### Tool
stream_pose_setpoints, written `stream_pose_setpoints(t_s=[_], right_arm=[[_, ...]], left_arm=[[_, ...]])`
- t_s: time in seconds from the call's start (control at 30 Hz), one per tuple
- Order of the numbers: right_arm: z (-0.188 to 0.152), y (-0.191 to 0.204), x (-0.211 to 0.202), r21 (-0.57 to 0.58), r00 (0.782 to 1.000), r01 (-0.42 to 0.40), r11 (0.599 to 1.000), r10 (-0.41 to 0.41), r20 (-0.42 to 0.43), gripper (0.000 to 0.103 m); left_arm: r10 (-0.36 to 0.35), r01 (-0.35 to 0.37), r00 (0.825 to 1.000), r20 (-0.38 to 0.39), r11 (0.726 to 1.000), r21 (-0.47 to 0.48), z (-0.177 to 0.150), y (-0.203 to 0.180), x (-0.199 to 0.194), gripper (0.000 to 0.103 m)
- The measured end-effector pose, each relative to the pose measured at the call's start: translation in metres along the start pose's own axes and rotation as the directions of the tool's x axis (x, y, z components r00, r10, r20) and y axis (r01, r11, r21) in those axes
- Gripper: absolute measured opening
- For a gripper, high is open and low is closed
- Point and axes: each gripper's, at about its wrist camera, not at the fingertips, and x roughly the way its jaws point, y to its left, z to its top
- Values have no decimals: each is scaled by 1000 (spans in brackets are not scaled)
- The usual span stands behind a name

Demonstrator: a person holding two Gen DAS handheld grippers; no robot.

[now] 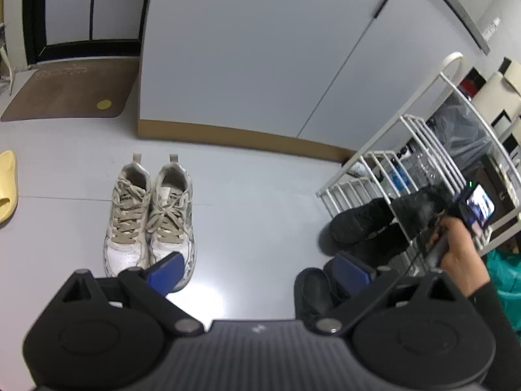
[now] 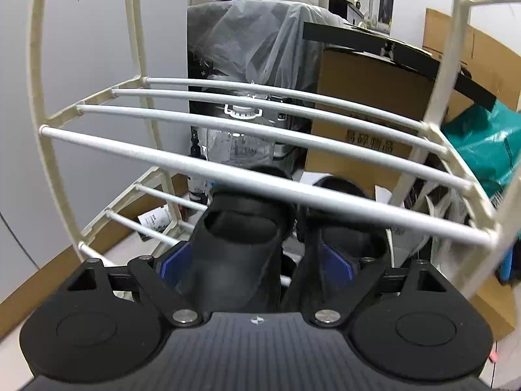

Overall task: Organize scattered shoes
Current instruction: 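Push the black clogs onto the rack shelf above the black sneakers, then set the black clogs on the shelf and open the right gripper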

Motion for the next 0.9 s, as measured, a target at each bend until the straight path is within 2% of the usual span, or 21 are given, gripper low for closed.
stream_pose_setpoints(t_s=[0.13, 0.27, 0.4, 0.5, 0.63, 0.9], right_arm=[[-5, 2, -22, -80, 997, -74, 994, 74, 4, 89], [-7, -2, -45, -140, 995, -100, 985, 100, -4, 89], [-5, -13, -77, -196, 987, -151, 969, 158, 17, 89], [-2, -30, -94, -154, 990, -135, 979, 141, 28, 89], [-10, -38, -120, -244, 984, -169, 955, 176, 6, 89], [-13, -78, -179, -171, 969, -245, 954, 248, -4, 89]], left_arm=[[55, -56, 997, 50, 998, 29, 1, 1, -12, 99], [71, -73, 996, 62, 997, 35, 1, 0, -16, 99], [47, -49, 998, 46, 998, 34, 0, -6, -16, 99], [14, -16, 999, 42, 999, 44, -2, -11, -18, 99], [-5, 3, 999, 39, 999, 49, -4, -19, -18, 99], [-32, 30, 999, 23, 998, 57, -12, -24, -21, 99]])
